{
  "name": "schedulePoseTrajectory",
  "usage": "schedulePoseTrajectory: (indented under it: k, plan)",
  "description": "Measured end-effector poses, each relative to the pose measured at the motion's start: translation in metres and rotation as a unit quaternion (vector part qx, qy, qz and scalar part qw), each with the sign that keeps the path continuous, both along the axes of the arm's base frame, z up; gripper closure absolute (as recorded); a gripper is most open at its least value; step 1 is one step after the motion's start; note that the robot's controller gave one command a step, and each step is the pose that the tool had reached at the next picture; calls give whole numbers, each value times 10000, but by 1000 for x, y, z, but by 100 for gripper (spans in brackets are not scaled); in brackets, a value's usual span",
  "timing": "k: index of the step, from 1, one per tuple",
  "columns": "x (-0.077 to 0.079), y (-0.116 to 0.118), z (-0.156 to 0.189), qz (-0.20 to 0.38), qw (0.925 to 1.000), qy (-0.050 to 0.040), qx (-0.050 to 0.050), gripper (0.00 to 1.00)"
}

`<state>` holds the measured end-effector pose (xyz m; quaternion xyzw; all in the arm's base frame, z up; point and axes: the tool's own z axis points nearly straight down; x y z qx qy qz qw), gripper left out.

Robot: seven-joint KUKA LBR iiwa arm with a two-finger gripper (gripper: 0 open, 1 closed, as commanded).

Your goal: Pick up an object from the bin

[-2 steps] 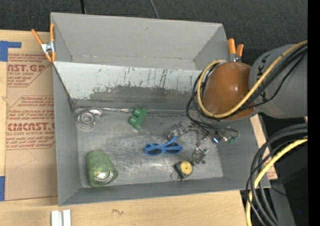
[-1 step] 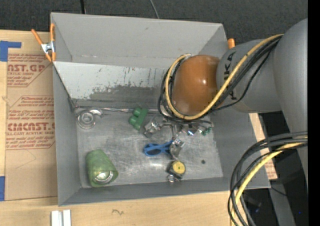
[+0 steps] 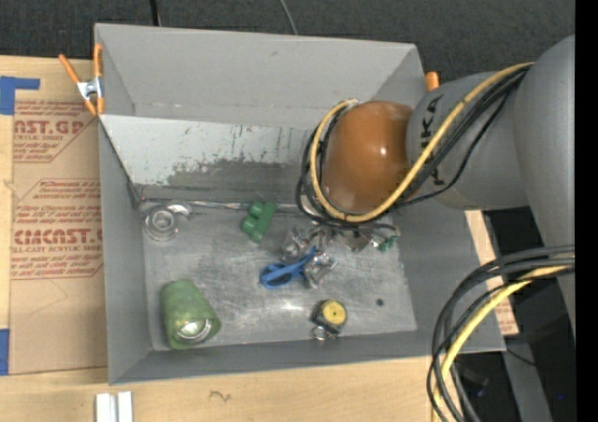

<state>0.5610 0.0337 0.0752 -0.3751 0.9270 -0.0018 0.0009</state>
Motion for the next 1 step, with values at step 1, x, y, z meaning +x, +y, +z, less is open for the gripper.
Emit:
schedulePoseTrajectory:
  k: [1]
  plan:
    - [-1, 5, 176, 926, 9957, -37, 16, 100]
